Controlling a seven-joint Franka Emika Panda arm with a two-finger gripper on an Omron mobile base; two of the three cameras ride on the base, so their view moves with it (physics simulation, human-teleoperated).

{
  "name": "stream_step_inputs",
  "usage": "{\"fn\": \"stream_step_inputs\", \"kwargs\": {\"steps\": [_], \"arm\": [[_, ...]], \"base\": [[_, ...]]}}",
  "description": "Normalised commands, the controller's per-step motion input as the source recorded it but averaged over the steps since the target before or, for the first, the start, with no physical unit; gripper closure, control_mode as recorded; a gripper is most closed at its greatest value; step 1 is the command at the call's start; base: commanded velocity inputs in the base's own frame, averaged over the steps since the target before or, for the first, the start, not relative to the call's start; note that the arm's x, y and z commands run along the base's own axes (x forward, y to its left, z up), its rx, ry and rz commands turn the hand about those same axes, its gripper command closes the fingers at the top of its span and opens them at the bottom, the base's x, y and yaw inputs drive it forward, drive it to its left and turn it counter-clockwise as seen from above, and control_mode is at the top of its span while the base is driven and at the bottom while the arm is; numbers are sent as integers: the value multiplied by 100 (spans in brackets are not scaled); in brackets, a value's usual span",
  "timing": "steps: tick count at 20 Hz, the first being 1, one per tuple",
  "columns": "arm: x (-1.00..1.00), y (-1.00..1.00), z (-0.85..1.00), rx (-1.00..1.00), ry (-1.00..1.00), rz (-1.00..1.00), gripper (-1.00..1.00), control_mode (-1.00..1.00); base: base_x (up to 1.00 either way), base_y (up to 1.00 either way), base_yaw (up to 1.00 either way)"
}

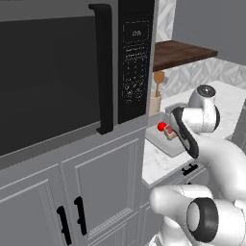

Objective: Place one tomato and one steak in each tupperware on the nearby counter, to pack two identical lunches.

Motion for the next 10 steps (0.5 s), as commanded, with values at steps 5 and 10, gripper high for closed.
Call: {"fn": "stream_step_inputs", "kwargs": {"steps": [5,10], "arm": [[-88,29,93,2,-10,4,-100,-100],[-100,31,77,9,-7,3,-100,-100]], "base": [[0,0,0],[0,0,0]]}}
